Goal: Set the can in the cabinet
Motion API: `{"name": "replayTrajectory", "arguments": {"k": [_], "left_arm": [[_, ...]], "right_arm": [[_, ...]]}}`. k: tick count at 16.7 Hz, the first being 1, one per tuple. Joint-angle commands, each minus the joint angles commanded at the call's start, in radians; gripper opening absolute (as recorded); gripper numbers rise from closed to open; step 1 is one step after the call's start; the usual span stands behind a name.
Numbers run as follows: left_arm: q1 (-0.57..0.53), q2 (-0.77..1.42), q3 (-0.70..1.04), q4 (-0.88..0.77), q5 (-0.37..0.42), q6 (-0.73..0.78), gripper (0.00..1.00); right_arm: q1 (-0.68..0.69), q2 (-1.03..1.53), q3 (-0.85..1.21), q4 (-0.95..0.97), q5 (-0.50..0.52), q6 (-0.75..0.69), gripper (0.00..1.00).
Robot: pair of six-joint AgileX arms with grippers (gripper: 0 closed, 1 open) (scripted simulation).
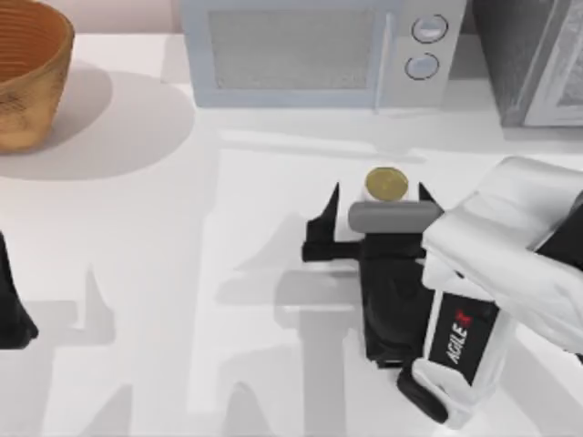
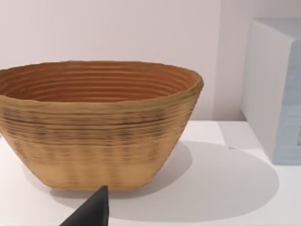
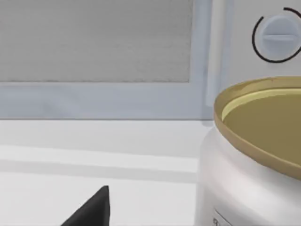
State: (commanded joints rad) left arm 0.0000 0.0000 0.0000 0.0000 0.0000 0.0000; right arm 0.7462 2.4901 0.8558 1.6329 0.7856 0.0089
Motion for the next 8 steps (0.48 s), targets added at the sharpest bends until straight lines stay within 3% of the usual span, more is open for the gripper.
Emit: {"name": "replayTrajectory", "arguments": {"k": [8], "left_arm": [[0.000, 0.000, 0.000, 0.000, 0.000, 0.000, 1.00]], "right_arm": [[0.000, 0.000, 0.000, 0.000, 0.000, 0.000, 0.32]]}}
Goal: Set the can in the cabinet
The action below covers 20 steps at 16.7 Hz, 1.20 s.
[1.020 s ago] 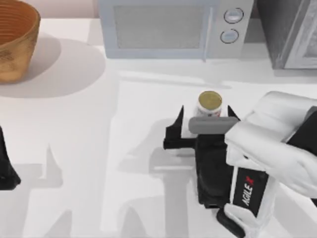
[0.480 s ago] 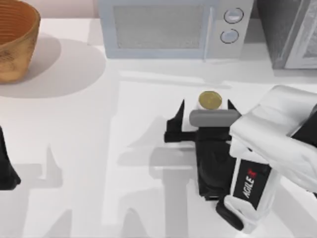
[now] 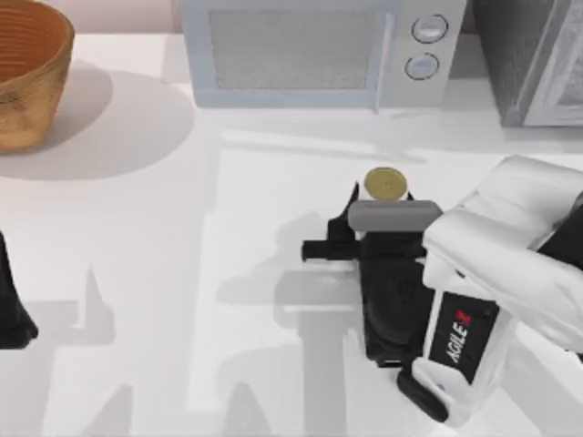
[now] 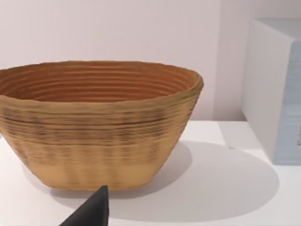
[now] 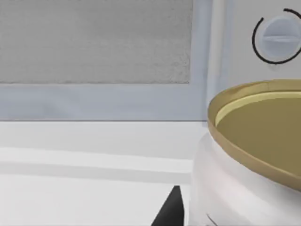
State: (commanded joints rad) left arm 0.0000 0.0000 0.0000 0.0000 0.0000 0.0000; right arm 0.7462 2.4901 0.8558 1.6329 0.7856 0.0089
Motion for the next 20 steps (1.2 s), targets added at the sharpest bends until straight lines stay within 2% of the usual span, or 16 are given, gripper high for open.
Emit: {"name": "replayTrajectory", "arguments": {"k": [4, 5, 15, 20], "left_arm": [[0.000, 0.000, 0.000, 0.000, 0.000, 0.000, 1.00], [0.000, 0.000, 0.000, 0.000, 0.000, 0.000, 1.00], [0.000, 0.000, 0.000, 0.000, 0.000, 0.000, 1.00], [0.000, 0.000, 0.000, 0.000, 0.000, 0.000, 1.00]], "right_arm": [[0.000, 0.000, 0.000, 0.000, 0.000, 0.000, 0.02], [0.000, 0.000, 0.000, 0.000, 0.000, 0.000, 0.00], [0.002, -0.011, 0.003, -0.003, 0.000, 0.004, 0.00], [0.003, -0.127, 0.001, -0.102, -0.003, 0.004, 0.00]]}}
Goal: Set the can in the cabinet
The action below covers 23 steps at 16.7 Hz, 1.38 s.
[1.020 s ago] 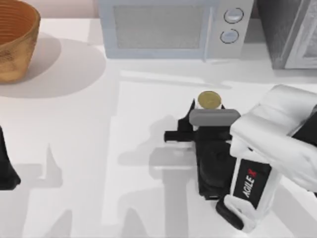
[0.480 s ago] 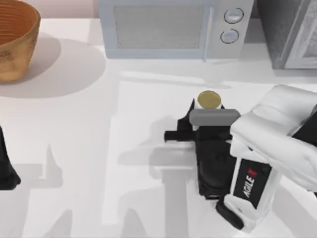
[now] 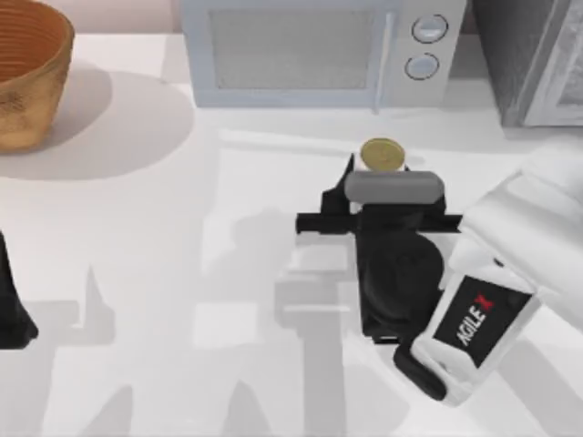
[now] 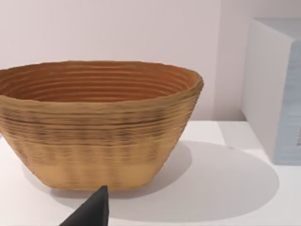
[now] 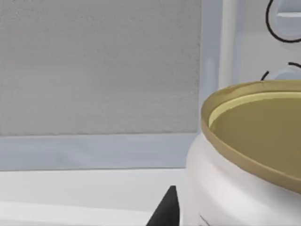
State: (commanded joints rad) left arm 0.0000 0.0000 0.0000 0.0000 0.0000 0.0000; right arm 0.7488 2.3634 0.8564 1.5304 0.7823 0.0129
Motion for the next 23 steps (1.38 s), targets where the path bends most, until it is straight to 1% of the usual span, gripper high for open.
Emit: {"name": "replayTrajectory", "arguments": {"k": [8, 12, 15, 20, 23], "left_arm": [[0.000, 0.000, 0.000, 0.000, 0.000, 0.000, 1.00], [0.000, 0.000, 0.000, 0.000, 0.000, 0.000, 1.00], [0.000, 0.000, 0.000, 0.000, 0.000, 0.000, 1.00], [0.000, 0.000, 0.000, 0.000, 0.000, 0.000, 1.00], [0.000, 0.000, 0.000, 0.000, 0.000, 0.000, 1.00]], "right_arm": [[0.001, -0.291, -0.032, -0.300, -0.003, 0.004, 0.00], [0.001, -0.418, -0.036, -0.416, -0.003, 0.005, 0.00], [0.002, -0.461, -0.037, -0.455, -0.003, 0.005, 0.00], [0.001, -0.459, -0.034, -0.454, -0.003, 0.007, 0.00], [-0.020, -0.518, -0.037, -0.465, -0.022, 0.014, 0.00]]}}
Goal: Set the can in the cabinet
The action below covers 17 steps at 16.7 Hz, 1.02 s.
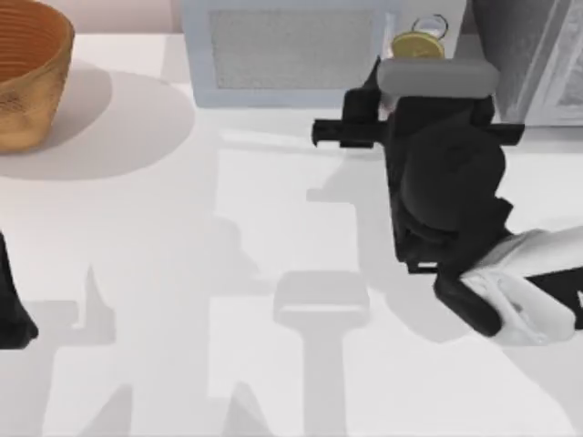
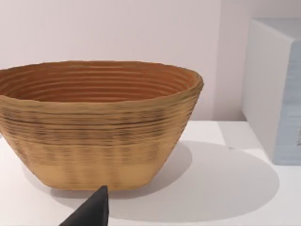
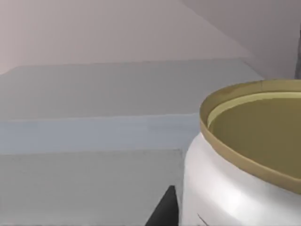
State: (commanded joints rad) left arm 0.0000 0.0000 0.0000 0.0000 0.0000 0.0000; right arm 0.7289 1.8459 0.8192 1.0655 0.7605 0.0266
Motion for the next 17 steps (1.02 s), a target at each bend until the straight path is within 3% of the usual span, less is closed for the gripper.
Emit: {"name": "replayTrajectory", "arguments": {"k": [7, 17], "left_arm": [[0.000, 0.000, 0.000, 0.000, 0.000, 0.000, 1.00], [0.000, 0.000, 0.000, 0.000, 0.000, 0.000, 1.00]], "right_arm": [[-0.146, -0.371, -0.136, -0.187, -0.147, -0.005, 0.00], [-0.466, -1.169, -0.508, -0.667, -0.480, -0.015, 0.00]]}}
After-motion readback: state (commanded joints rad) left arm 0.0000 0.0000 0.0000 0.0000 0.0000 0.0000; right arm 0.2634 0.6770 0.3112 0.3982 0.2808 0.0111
